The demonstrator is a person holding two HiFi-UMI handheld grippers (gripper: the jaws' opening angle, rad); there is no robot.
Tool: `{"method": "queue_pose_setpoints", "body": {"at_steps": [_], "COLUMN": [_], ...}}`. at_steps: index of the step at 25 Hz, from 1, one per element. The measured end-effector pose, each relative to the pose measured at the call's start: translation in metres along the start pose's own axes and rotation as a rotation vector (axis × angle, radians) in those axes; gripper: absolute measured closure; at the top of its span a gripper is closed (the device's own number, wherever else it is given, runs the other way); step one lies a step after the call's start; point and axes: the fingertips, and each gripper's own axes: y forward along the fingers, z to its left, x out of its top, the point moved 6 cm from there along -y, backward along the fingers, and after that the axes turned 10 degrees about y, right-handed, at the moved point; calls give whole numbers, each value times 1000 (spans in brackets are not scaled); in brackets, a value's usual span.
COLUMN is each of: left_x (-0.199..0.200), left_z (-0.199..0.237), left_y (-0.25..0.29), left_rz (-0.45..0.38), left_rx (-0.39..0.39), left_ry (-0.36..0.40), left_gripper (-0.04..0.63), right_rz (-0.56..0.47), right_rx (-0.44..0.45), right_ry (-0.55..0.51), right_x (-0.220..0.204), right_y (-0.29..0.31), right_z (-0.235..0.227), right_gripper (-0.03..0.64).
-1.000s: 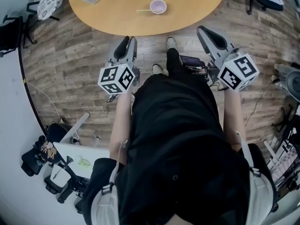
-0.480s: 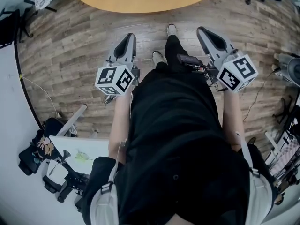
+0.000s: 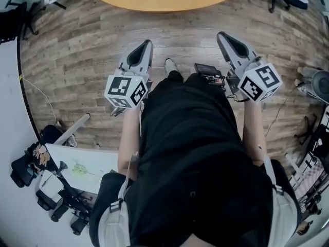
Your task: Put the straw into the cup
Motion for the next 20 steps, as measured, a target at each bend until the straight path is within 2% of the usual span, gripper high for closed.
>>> {"method": "queue_pose_setpoints", "body": {"at_steps": [6,9,15,20], "left_x": [8,9,14,5], "left_z": [-47,-78,-137,-185], "left_y": [-14,-12,-25,-41], "left_rz": [-8,-22,-52,-50], "left_rx": [-25,-50,-46,-25], "left_ry": [-34,-40,-46,-43], "left_gripper": [580,580,580,580], "right_rz": [-7,-8,3,41], "right_rx": [16,12,16,85], "right_ry": [-16,9,58,78], "right_x": [6,-6,-33,-58], "right_y": [-41,-69,-123,-146], "right_z": [12,5,-9,-16], "right_gripper": [597,597,598,598]}}
